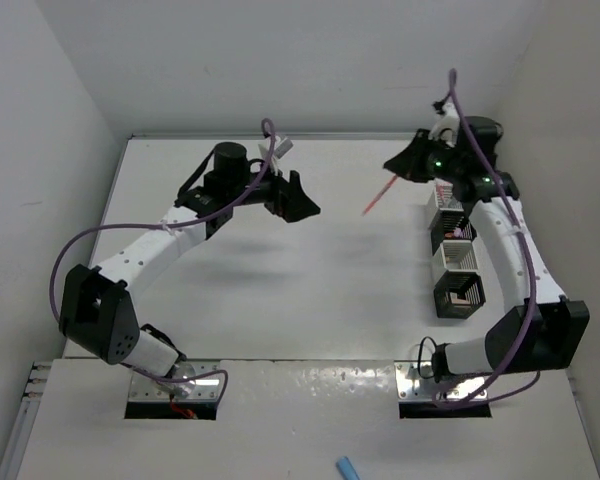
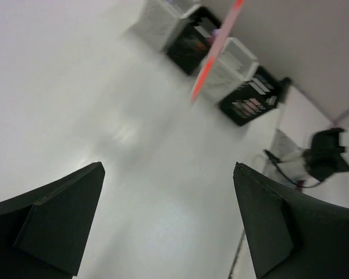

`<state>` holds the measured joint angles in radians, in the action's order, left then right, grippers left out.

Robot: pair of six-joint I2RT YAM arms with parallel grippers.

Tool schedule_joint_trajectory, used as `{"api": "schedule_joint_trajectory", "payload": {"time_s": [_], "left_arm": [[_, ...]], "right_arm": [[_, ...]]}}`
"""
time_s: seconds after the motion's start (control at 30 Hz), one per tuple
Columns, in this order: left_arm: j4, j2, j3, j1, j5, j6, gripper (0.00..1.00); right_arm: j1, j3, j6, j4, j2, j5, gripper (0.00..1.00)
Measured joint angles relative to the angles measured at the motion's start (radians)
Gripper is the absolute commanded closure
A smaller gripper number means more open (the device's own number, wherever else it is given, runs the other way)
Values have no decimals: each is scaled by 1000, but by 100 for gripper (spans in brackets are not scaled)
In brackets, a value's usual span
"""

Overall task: Sort the stationery into containers
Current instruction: Place the pen in the storage box, then reset both arms

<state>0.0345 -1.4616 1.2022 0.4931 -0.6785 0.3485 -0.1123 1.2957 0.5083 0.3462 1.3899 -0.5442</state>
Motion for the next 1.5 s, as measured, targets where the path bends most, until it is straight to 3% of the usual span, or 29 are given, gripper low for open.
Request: {"api": "schedule_joint_trajectory", "payload": {"time_s": [0.27, 0.63, 0.73, 0.77, 0.8, 0.9, 1.1, 1.23, 1.5], "left_arm": [[149, 0, 0, -116, 150, -127, 0], [242, 0, 0, -131, 243, -188, 0], [250, 0, 0, -142, 252, -196, 0], [250, 0, 0, -146, 256, -198, 0], [250, 0, -1, -150, 259, -203, 0], [258, -2, -1, -158, 272, -211, 0], [335, -61, 45, -203, 293, -213, 0], [345, -70, 51, -288, 274, -200, 0], [365, -68, 60, -419, 272, -163, 0]], "right_arm": [[346, 67, -264, 3, 63, 267, 100], [412, 133, -364, -32, 255, 399, 100], [412, 134, -370, -31, 292, 404, 74], [412, 134, -369, -31, 301, 402, 51], [412, 134, -371, -31, 311, 398, 41], [412, 134, -362, -24, 328, 383, 20], [409, 156, -346, 18, 322, 348, 16], [378, 185, -327, 120, 241, 265, 15], [-7, 142, -312, 249, -27, 130, 10]]}}
